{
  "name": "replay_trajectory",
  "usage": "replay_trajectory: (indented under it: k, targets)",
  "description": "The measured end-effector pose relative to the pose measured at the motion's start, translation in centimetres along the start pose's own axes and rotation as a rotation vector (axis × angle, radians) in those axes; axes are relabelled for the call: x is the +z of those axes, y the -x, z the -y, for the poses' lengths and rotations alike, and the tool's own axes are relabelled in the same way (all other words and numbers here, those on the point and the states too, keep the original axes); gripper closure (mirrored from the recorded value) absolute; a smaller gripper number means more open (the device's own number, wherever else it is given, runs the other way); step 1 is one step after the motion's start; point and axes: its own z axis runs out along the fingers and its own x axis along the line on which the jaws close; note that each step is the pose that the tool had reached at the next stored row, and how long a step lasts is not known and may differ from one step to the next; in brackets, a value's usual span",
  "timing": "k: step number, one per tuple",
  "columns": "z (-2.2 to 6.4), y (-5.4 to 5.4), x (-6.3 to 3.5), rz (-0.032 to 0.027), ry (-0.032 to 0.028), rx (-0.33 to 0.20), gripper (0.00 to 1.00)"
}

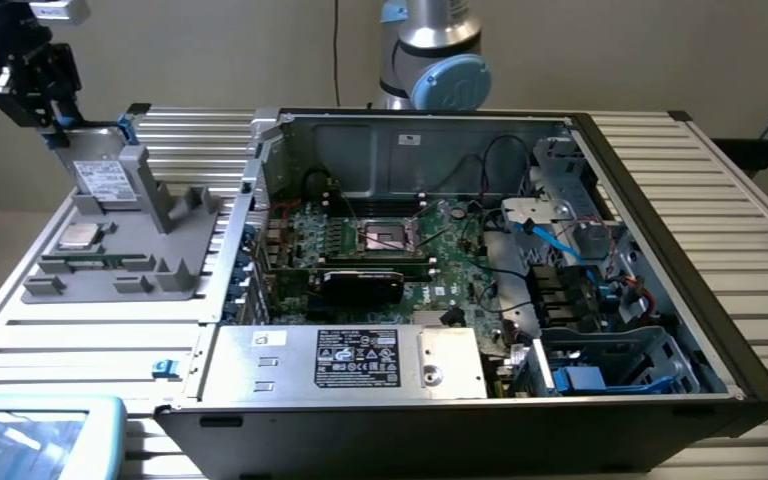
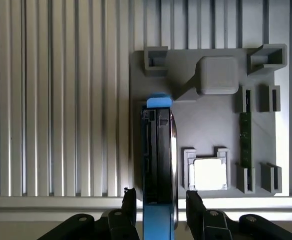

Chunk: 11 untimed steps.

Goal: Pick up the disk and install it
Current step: 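Pick up the disk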

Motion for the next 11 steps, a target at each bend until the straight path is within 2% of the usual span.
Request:
replay_trajectory:
  k: [11]
  targets:
    - [0.06,-0.02,0.32,0.0016,-0.0005,0.000,0.48]
